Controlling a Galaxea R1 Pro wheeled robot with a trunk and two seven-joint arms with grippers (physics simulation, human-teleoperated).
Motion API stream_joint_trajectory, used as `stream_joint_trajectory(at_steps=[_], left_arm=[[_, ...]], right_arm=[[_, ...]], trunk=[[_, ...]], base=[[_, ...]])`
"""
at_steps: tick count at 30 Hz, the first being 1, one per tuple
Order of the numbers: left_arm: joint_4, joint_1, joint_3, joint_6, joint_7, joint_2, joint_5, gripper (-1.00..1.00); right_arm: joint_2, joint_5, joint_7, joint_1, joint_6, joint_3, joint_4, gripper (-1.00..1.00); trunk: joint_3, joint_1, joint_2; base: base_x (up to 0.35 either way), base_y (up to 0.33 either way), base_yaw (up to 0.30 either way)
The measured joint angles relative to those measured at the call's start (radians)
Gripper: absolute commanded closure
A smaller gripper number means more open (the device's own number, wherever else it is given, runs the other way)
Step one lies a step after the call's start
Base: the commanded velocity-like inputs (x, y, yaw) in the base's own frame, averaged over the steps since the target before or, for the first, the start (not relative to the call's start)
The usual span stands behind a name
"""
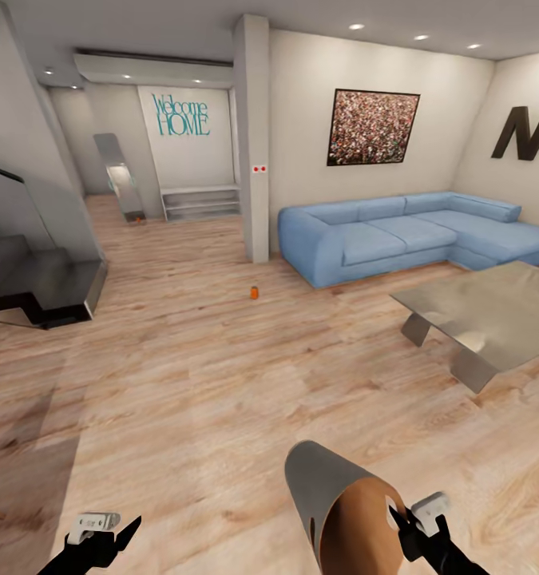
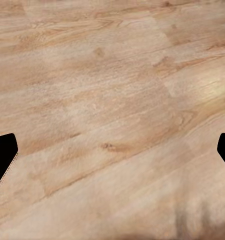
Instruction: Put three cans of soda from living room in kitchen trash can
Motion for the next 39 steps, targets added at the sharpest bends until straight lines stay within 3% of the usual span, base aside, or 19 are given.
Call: stream_joint_trajectory(at_steps=[31, 39], left_arm=[[0.0, 0.0, 0.0, 0.0, -0.001, 0.0, 0.0, -1.0], [0.0, 0.0, 0.0, 0.0, 0.001, 0.0, -0.001, -1.0]], right_arm=[[-0.001, 0.0, -0.001, 0.0, -0.002, -0.006, 0.0, 1.0], [0.0, 0.0, -0.001, 0.0, 0.0, -0.041, 0.0, 1.0]], trunk=[[0.0, 0.0, 0.0], [0.0, 0.0, 0.0]], base=[[0.321, 0.093, 0.0], [0.321, 0.093, 0.0]])
